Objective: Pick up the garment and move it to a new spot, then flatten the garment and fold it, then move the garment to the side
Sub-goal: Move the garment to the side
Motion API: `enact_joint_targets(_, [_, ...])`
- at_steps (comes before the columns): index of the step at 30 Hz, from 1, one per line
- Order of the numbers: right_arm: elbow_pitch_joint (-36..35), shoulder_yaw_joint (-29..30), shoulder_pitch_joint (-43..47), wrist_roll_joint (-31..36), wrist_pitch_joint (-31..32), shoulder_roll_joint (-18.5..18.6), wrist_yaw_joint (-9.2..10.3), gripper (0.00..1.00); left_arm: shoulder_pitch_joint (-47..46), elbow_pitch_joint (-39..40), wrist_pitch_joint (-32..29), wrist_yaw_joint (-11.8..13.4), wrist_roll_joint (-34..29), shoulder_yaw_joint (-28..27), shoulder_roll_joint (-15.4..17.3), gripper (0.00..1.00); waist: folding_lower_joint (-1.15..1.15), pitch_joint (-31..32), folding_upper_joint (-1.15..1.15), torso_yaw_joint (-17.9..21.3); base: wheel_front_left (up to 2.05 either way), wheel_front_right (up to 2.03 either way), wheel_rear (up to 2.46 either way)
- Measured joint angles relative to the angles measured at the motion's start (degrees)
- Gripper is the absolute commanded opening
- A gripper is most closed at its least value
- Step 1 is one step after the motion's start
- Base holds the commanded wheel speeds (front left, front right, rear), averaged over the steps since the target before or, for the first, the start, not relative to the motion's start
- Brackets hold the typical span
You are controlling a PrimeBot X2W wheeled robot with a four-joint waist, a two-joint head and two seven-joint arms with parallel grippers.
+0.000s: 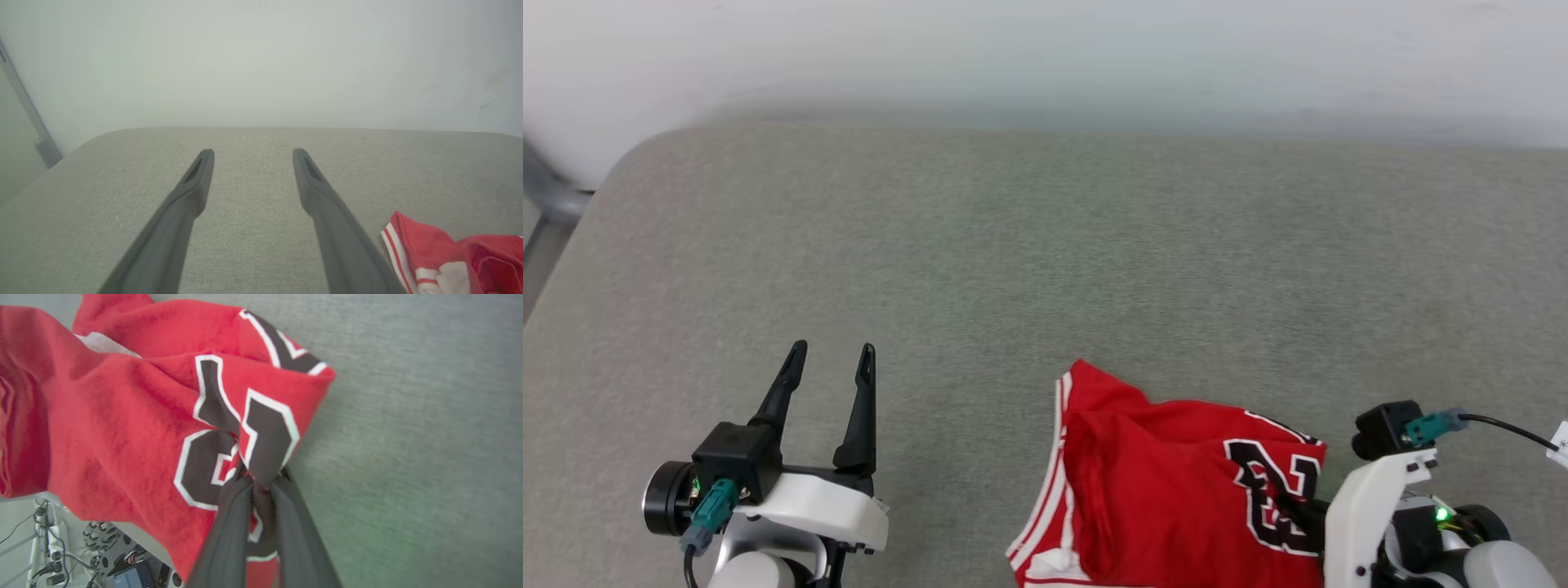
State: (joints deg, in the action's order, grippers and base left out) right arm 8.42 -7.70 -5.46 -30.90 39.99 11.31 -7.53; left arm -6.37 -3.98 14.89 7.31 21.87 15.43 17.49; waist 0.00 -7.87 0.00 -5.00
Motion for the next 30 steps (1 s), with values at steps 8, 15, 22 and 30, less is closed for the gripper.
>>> enact_joint_targets(8, [-2.3,3.3,1.3,3.8,3.0,4.1,0.01,0.00,1.0,2.1,-1.5,0.2,-0.5,0.5,1.6,1.00,0.00,0.8,0.00,7.4,0.00,0.00,0.00])
enact_joint_targets(15, [-1.2,5.9,-0.4,4.7,3.2,6.0,0.01,0.00,0.3,3.9,-2.2,-0.2,-0.8,1.2,2.1,1.00,0.00,-0.3,0.00,15.4,0.00,0.00,0.00])
enact_joint_targets(22, [4.6,10.4,-8.9,6.7,-0.9,6.8,0.00,0.00,-3.8,6.4,-3.7,-1.3,-1.9,2.7,2.8,1.00,0.00,-5.1,0.00,21.2,0.00,0.00,0.00])
enact_joint_targets(30, [10.5,19.5,-19.3,10.1,-6.8,8.4,0.01,0.00,-9.2,10.7,-6.3,-2.6,-3.8,3.5,5.3,1.00,0.01,-13.6,0.00,23.3,0.00,0.00,0.00])
